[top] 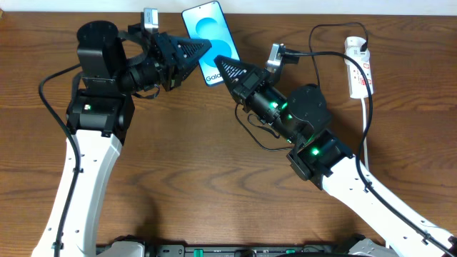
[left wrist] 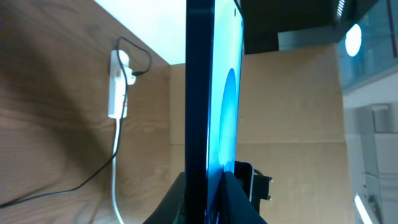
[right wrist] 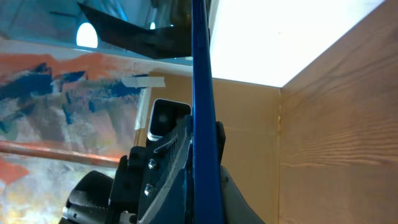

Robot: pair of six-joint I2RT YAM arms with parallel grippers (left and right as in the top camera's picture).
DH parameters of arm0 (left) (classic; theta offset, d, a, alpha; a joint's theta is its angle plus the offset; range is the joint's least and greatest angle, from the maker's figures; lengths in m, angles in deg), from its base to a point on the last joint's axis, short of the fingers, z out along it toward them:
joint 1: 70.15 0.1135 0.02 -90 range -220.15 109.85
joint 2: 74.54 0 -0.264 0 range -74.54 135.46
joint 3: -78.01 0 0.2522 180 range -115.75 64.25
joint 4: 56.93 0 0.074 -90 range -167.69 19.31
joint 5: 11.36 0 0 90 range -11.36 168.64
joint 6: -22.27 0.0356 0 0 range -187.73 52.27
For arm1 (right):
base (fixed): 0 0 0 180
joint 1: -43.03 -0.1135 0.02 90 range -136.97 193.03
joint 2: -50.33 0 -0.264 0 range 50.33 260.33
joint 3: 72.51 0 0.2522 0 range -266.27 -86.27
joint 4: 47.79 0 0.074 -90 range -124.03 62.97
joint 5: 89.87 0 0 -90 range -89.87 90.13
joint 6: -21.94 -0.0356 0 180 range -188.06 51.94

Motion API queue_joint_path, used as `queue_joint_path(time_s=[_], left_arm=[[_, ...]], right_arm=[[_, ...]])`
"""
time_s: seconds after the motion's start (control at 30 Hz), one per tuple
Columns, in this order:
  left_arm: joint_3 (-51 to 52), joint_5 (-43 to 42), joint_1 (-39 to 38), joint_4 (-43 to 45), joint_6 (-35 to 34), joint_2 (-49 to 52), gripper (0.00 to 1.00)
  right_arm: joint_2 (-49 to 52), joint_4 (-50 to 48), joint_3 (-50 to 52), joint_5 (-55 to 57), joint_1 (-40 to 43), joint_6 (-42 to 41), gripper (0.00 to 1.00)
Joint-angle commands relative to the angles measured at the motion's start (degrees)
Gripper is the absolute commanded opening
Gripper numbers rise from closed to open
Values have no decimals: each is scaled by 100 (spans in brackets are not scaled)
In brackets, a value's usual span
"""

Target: Plug charger to phone and switch on socket

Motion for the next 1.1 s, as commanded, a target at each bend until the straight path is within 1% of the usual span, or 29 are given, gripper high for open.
queue_joint_path(time_s=[0.0, 0.03, 0.07, 0.17, 0.23, 0.33, 0.67, 0.77, 0.83, 0.93, 1.07], left_arm=[[-179, -667, -138, 254, -238, -136, 17], [-181, -702, -138, 295, -238, -136, 24], [-179, -704, -138, 310, -238, -136, 26], [-179, -723, -138, 308, -238, -136, 27], [-181, -745, -138, 310, -238, -136, 24], [-179, -793, -138, 308, -236, -136, 8], [-181, -850, -138, 345, -234, -136, 8], [-181, -852, -138, 481, -236, -136, 7], [-181, -855, -138, 625, -238, -136, 8], [-181, -850, -138, 780, -243, -136, 7], [-179, -802, -138, 780, -284, -136, 8]], right_arm=[[192, 39, 144, -977, -164, 407, 1], [192, -11, 144, -1043, -164, 396, 1], [192, -63, 144, -1121, -164, 385, 1], [192, -170, 144, -1279, -164, 387, 1], [192, -168, 144, -1292, -162, 387, 1], [192, -168, 144, -1366, -144, 356, 1], [192, -103, 144, -1816, 114, 304, 1], [192, -101, 144, -1888, 138, 302, 2], [192, -98, 144, -1891, 138, 302, 8], [192, -85, 144, -1899, 140, 302, 14], [190, -17, 144, -1930, 138, 304, 22]])
